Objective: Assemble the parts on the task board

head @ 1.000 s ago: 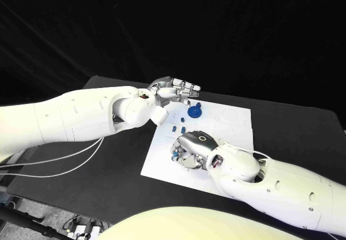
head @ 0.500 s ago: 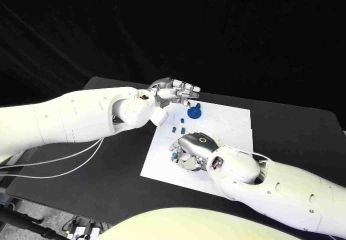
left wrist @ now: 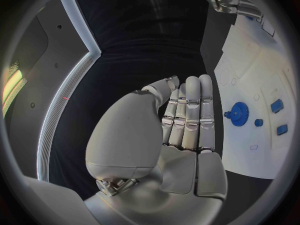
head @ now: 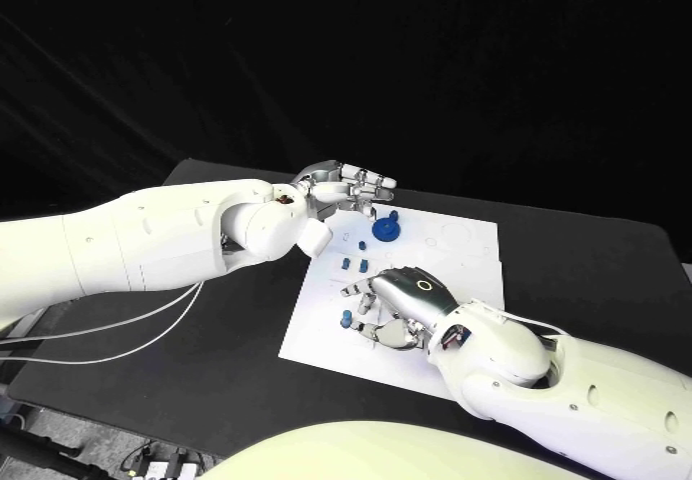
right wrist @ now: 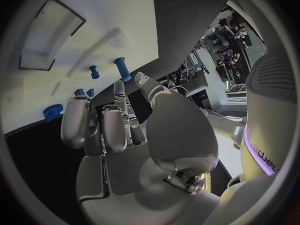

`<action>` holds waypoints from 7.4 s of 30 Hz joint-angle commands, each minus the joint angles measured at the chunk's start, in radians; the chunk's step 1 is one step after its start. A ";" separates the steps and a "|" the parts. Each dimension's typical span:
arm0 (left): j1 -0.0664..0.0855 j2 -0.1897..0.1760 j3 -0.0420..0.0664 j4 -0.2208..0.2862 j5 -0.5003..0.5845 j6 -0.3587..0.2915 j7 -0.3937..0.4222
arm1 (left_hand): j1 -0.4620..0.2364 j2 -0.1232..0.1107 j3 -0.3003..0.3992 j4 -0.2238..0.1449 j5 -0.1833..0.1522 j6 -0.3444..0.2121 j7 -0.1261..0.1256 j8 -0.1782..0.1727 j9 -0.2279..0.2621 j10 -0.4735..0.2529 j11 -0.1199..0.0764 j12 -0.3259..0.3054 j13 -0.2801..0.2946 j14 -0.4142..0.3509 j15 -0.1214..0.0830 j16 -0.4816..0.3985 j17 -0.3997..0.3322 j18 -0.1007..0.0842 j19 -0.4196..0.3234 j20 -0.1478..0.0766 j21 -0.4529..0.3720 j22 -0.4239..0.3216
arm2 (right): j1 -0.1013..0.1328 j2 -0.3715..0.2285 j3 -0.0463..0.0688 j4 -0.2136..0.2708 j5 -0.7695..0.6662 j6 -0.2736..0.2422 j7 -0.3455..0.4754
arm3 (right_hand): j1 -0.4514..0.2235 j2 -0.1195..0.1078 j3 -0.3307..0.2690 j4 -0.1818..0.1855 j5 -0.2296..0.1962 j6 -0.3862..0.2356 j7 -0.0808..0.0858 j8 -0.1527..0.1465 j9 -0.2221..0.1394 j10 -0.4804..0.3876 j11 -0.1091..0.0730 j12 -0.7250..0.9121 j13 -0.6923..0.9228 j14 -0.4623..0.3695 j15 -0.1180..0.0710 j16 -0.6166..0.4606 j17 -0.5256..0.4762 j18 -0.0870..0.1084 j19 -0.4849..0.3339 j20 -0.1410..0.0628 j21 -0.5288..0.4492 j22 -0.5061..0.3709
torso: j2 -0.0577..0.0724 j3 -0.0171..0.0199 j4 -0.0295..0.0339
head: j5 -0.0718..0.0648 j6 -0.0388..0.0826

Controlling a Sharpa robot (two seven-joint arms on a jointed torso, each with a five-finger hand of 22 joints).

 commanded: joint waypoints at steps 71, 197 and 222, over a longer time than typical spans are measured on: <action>-0.006 -0.049 -0.022 0.007 0.006 0.046 0.008 | -0.013 -0.001 -0.007 0.001 0.000 -0.012 -0.001 0.011 0.002 -0.010 0.000 0.011 0.002 -0.005 0.004 0.005 -0.003 0.006 -0.004 0.004 -0.002 -0.001 | -0.052 -0.353 -0.011 0.110 0.190 0.013 -0.344 | -0.061 0.065 -0.460 0.269 0.169 0.122 -0.029 0.329 0.238 0.264 -0.058 1.232 1.263 0.080 -0.047 0.171 0.274 -0.018 0.049 -0.041 0.065 0.175 | -0.041 -0.0133 -0.0161 | -0.178 -0.031; -0.005 -0.053 -0.022 0.012 0.006 0.052 -0.004 | -0.013 0.004 -0.006 0.001 0.001 -0.016 0.000 0.014 0.002 -0.017 0.000 0.020 0.002 -0.007 0.004 0.008 -0.004 0.007 -0.003 0.004 -0.005 -0.003 | -0.050 -0.273 0.000 0.147 0.294 0.018 -0.326 | -0.091 0.150 -0.445 0.256 0.271 0.152 -0.068 0.419 0.368 0.297 -0.092 1.248 1.311 0.089 -0.075 0.190 0.313 -0.028 0.075 -0.067 0.110 0.200 | -0.038 -0.0118 -0.0071 | -0.169 -0.018; -0.005 -0.053 -0.022 0.013 0.006 0.052 -0.008 | -0.014 0.005 -0.005 0.002 0.001 -0.016 0.000 0.015 0.002 -0.018 0.000 0.021 0.002 -0.007 0.004 0.008 -0.004 0.006 -0.003 0.005 -0.005 -0.003 | -0.050 -0.224 0.000 0.104 0.268 0.056 -0.342 | -0.035 0.150 -0.455 0.235 0.173 0.150 -0.072 0.429 0.385 0.299 -0.095 1.247 1.315 0.089 -0.078 0.189 0.313 -0.028 0.075 -0.070 0.109 0.199 | -0.038 -0.0122 -0.0081 | -0.173 -0.022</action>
